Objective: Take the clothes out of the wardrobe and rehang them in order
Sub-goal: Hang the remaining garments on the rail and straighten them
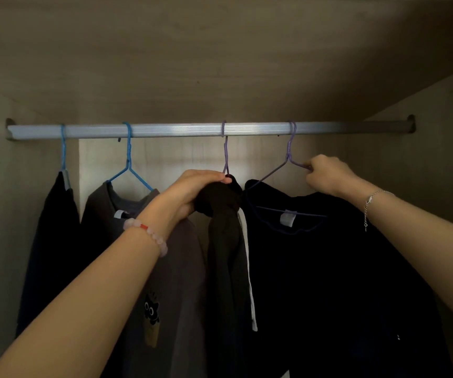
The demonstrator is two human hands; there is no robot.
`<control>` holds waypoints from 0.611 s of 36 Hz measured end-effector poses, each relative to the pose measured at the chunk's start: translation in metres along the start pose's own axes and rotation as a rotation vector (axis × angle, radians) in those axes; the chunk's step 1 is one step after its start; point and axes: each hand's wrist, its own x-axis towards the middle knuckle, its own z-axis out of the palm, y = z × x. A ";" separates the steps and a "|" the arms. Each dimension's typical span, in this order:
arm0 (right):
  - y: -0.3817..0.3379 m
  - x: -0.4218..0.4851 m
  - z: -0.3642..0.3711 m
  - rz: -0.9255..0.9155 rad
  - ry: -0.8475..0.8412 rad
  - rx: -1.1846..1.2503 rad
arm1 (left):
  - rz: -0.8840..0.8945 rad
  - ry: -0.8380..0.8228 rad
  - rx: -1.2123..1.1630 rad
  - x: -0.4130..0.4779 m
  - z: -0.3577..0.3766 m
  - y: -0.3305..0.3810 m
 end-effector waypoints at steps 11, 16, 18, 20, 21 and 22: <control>0.003 -0.007 0.011 0.023 0.085 -0.091 | 0.161 0.055 0.299 -0.023 -0.016 -0.012; -0.010 -0.019 0.011 0.020 0.183 0.041 | 0.148 0.064 0.485 -0.039 -0.031 -0.010; -0.017 -0.026 0.011 0.006 0.240 0.118 | 0.112 0.047 0.549 -0.046 -0.037 -0.009; -0.028 -0.032 0.011 -0.016 0.298 0.187 | 0.100 0.059 0.635 -0.052 -0.045 -0.008; -0.035 -0.035 0.011 -0.016 0.310 0.237 | 0.102 0.068 0.687 -0.054 -0.050 -0.009; -0.044 -0.037 0.011 -0.008 0.307 0.312 | 0.104 0.076 0.733 -0.057 -0.054 -0.009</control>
